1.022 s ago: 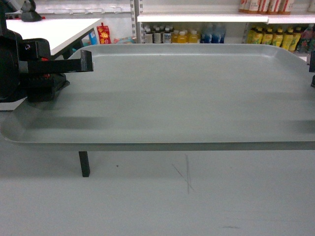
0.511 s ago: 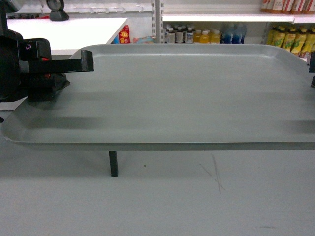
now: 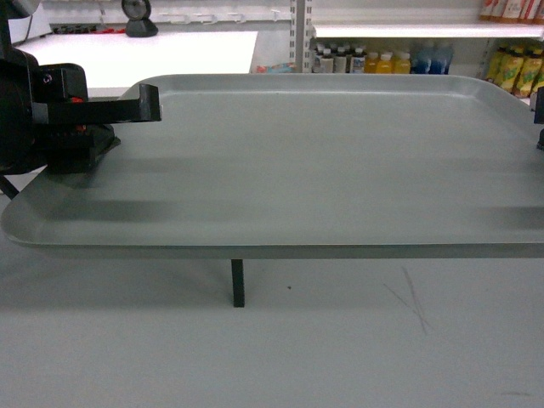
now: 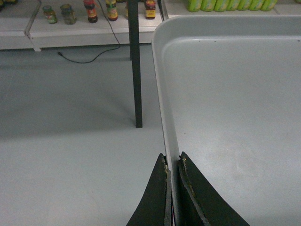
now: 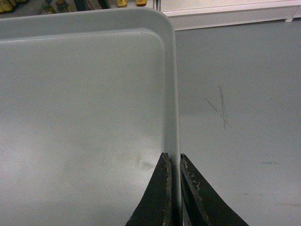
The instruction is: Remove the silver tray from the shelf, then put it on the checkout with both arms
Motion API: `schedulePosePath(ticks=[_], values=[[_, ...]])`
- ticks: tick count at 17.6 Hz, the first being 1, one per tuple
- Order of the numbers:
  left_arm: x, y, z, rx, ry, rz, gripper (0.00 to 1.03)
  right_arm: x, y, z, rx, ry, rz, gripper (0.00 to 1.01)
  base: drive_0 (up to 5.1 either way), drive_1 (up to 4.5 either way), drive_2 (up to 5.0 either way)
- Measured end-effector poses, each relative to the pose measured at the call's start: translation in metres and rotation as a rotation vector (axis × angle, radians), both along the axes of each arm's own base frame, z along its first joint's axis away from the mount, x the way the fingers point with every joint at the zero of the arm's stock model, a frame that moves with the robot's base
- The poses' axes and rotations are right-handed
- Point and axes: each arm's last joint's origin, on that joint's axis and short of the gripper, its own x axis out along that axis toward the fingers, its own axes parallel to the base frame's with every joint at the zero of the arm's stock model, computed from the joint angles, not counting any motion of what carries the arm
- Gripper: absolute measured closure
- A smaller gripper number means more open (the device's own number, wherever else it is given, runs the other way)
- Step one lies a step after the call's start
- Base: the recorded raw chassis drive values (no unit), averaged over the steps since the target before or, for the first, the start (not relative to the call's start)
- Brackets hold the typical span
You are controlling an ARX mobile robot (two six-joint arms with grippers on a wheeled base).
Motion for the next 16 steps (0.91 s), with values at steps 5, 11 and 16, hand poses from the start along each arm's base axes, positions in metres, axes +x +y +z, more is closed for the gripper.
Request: schedulePosePath(ticks=[5,11,16], values=[[-0.0002,0.0000,-0.0003,0.001,0.004,0.000,0.99,0.0000,0.0001,0.0000,0.000,0.000,0.000,0.99,-5.0,2.44,2.4],[-0.0001,0.0000,-0.0003,0.001,0.003,0.000,0.99,0.0000,0.0001,0.0000,0.000,0.000,0.000,0.99,-5.1,2.36,2.4],[-0.0001,0.0000,-0.0003,0.001,0.003,-0.001,0.99,-0.0001,0.0001,-0.0002,0.000,0.002,0.000,0.99,-5.0,2.42,2.4]])
